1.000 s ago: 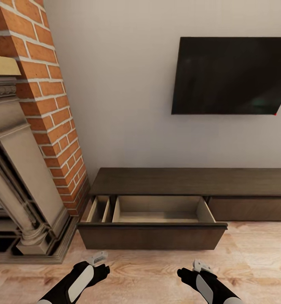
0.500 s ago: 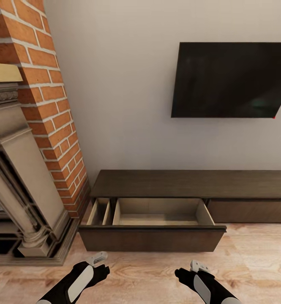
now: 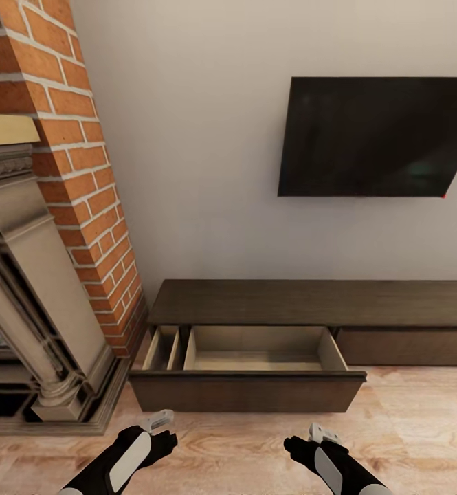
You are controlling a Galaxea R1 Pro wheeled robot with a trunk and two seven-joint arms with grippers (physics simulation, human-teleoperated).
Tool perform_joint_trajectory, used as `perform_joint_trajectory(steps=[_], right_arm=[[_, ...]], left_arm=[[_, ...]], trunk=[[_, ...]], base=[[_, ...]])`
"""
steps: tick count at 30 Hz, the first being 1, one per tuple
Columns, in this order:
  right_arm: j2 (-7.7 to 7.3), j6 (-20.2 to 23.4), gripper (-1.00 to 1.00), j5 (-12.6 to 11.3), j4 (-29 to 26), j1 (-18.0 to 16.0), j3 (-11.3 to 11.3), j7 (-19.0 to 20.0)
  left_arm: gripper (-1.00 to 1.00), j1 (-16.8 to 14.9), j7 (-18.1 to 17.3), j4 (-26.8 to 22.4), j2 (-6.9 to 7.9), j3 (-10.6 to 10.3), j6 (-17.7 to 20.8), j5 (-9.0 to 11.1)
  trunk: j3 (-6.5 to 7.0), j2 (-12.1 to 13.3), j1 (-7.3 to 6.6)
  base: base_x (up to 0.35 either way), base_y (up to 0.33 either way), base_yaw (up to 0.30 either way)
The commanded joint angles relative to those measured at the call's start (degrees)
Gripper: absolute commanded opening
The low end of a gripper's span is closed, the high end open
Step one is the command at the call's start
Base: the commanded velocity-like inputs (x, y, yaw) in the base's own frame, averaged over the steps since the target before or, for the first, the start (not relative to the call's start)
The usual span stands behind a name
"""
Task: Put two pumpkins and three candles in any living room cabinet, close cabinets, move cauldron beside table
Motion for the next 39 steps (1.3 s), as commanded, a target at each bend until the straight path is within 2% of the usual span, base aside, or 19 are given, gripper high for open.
perform_joint_trajectory(steps=[1, 11, 39], right_arm=[[0.04, 0.21, 1.0, -0.26, -0.15, 0.0, -0.2, -0.25], [0.07, -0.72, 1.0, -0.26, -0.14, -0.02, -0.2, -0.22], [0.02, -1.65, 1.0, -0.26, -0.14, -0.01, -0.2, -0.14]], left_arm=[[1.0, -0.05, 0.54, -0.13, 0.11, -0.43, 0.03, 0.61], [1.0, -0.05, 0.61, -0.11, -0.06, -0.44, -0.02, 0.57], [1.0, -0.01, 0.6, -0.12, 0.26, -0.41, 0.03, 0.63]], trunk=[[0.13, 0.39, -0.23], [1.92, 4.4, -2.43], [6.95, 15.63, -8.58]], base=[[-0.072, 0.0, 0.0], [-0.159, 0.0, 0.0], [-0.004, 0.0, -0.001]])
